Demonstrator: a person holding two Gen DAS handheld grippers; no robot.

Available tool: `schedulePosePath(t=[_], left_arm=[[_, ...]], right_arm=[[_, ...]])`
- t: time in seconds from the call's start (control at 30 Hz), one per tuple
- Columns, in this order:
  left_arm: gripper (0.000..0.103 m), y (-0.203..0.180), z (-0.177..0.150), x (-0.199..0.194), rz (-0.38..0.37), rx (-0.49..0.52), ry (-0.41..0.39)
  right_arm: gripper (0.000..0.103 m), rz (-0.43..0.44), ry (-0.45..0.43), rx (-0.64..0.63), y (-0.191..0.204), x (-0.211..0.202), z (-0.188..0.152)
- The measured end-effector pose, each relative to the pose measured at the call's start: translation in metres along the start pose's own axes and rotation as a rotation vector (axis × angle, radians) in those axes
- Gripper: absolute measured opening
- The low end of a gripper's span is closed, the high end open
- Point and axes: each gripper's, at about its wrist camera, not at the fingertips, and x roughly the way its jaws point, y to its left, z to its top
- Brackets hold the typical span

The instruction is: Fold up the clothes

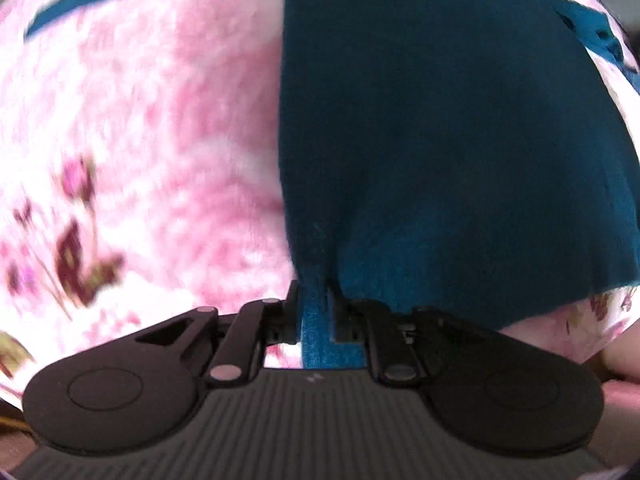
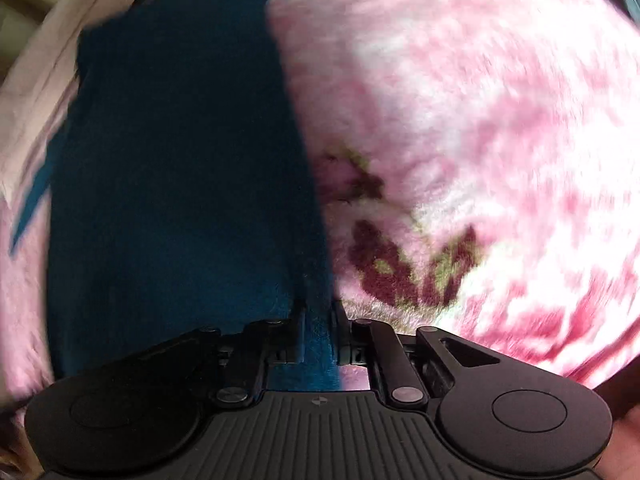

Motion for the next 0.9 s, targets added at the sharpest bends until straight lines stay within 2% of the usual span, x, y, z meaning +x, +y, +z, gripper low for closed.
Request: schedulePosePath(t=[0.03, 0.07, 0.13, 0.2, 0.33, 0.43, 0.53, 0.7, 0.73, 0.77, 0.83, 0.9], left_arm=[[0.014, -0.003, 0.007, -0.008, 0.013, 0.013, -0.018], [0.014, -0.003, 0.016, -0.017, 0.018, 0.005, -0.052], [0.014, 0.0, 0.034, -0.034, 0.023, -0.03, -0.126], [0.014, 0.003, 0.058, -0.041, 0.022, -0.078, -0.194], [0.016, -0.002, 0.111, -0.039, 0.014, -0.129, -0.29], [0.017, -0.004, 0.155, -0.023, 0.007, -0.134, -0.317], [0.017, -0.006, 0.173, -0.012, 0.026, -0.129, -0.313], [0.017, -0.011, 0.203, 0.006, 0.058, -0.121, -0.305], [0.018, -0.01, 0.208, 0.01, 0.067, -0.114, -0.299], [0.018, -0.009, 0.212, 0.014, 0.075, -0.108, -0.292], [0.017, -0.012, 0.212, 0.017, 0.089, -0.098, -0.278], [0.018, -0.012, 0.217, 0.02, 0.1, -0.087, -0.271]], right_arm=[[0.015, 0.001, 0.018, 0.021, -0.002, 0.001, 0.0], [0.033, -0.019, 0.03, 0.017, 0.002, -0.003, 0.008], [0.053, -0.107, -0.038, -0.09, 0.021, -0.02, 0.029], [0.055, -0.171, -0.155, -0.235, 0.042, -0.033, 0.053], [0.055, -0.257, -0.337, -0.48, 0.083, -0.026, 0.114], [0.055, -0.253, -0.406, -0.607, 0.109, 0.002, 0.16], [0.055, -0.261, -0.424, -0.755, 0.125, 0.038, 0.199], [0.055, -0.241, -0.416, -0.741, 0.122, 0.056, 0.227], [0.051, -0.237, -0.415, -0.739, 0.121, 0.06, 0.232], [0.013, -0.233, -0.413, -0.736, 0.121, 0.064, 0.238], [0.012, -0.215, -0.418, -0.713, 0.117, 0.066, 0.249], [0.012, -0.106, -0.486, -0.529, 0.095, 0.021, 0.258]])
